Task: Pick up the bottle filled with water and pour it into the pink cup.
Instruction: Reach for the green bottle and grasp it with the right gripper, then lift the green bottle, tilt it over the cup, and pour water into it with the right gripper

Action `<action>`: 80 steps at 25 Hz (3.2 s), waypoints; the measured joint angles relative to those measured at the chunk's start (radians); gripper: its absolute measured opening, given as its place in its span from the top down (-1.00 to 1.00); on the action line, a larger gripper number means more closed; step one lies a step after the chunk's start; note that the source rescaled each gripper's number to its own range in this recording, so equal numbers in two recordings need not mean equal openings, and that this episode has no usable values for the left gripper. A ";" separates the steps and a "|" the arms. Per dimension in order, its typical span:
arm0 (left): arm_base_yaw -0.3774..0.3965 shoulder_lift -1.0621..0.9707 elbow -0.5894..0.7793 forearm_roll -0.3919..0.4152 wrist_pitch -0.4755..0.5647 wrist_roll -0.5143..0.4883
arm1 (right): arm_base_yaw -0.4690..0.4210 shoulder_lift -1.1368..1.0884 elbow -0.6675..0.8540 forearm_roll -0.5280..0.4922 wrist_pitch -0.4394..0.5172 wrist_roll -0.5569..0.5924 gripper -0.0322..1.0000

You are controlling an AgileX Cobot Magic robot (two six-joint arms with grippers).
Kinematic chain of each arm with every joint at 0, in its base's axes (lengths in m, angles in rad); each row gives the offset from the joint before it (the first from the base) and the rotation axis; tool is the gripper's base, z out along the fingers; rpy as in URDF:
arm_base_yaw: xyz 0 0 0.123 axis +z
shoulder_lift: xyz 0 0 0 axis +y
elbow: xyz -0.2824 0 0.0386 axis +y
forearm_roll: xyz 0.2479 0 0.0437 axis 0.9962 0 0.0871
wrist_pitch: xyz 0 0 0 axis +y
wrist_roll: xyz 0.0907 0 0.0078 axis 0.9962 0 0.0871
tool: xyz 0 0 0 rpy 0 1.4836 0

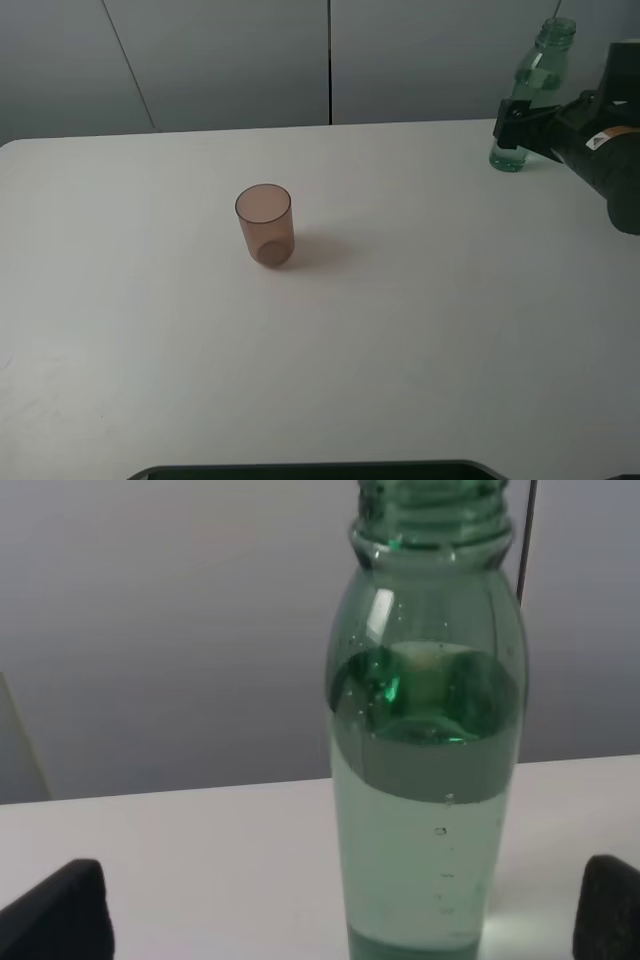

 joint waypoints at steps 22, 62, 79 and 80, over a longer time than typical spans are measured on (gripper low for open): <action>0.000 0.000 0.000 0.000 0.000 0.000 | -0.028 0.264 -0.329 0.103 0.056 -0.042 -1.00; 0.000 0.000 0.000 0.000 0.000 0.000 | -0.069 0.369 -0.530 0.117 0.160 -0.144 0.86; 0.000 0.000 0.000 0.000 0.000 0.007 | -0.069 0.196 -0.512 0.116 0.377 -0.184 0.86; 0.000 0.000 0.000 0.000 0.000 0.007 | -0.069 0.169 -0.507 0.114 0.389 -0.187 0.86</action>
